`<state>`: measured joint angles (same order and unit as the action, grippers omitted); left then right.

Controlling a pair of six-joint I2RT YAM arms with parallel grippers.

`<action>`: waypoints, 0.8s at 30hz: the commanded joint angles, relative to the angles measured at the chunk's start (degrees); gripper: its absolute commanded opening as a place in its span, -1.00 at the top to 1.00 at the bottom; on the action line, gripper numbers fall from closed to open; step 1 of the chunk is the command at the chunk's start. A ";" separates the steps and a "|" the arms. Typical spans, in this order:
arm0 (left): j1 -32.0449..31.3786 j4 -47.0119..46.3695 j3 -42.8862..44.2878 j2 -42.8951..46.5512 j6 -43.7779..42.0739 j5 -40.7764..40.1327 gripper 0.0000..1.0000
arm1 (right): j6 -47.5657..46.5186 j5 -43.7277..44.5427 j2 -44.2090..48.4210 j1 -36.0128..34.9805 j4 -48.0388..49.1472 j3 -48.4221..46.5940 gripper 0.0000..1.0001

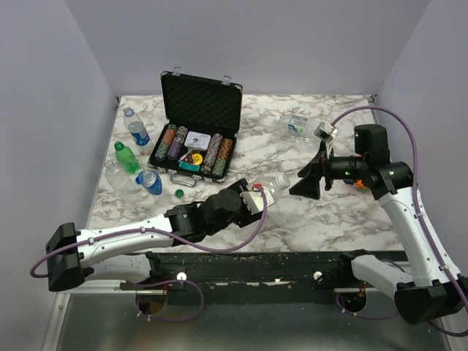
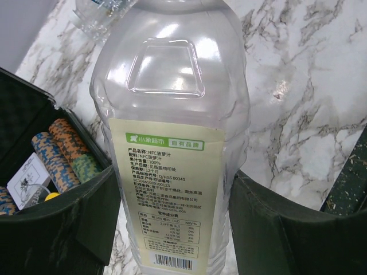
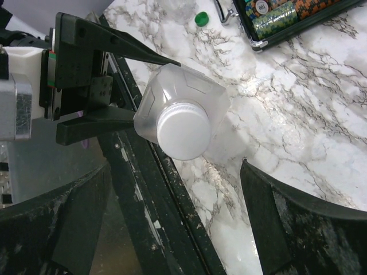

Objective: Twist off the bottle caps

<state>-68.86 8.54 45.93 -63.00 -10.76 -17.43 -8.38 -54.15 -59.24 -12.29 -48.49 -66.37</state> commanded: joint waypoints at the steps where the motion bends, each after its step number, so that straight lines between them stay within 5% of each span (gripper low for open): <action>1: -2.15 -4.93 0.03 -1.15 -0.57 -9.19 1.00 | 2.66 -3.42 -1.31 0.87 3.66 1.68 -1.00; 10: -6.29 -8.26 0.65 -5.64 -4.79 -21.06 1.00 | 8.20 -5.18 -2.90 2.80 5.95 0.54 -1.00; 18: -6.64 -16.88 -1.72 -6.34 -11.64 -24.93 1.00 | 27.08 5.28 -3.16 4.56 10.43 2.82 -1.00; 24: -6.64 -19.61 -0.94 -9.59 -14.02 -24.14 1.00 | 33.78 -2.35 -7.63 4.47 14.39 3.97 -1.00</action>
<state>-75.13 -6.50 44.95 -70.37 -21.67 -39.90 18.22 -53.36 -63.92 -8.12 -37.80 -62.87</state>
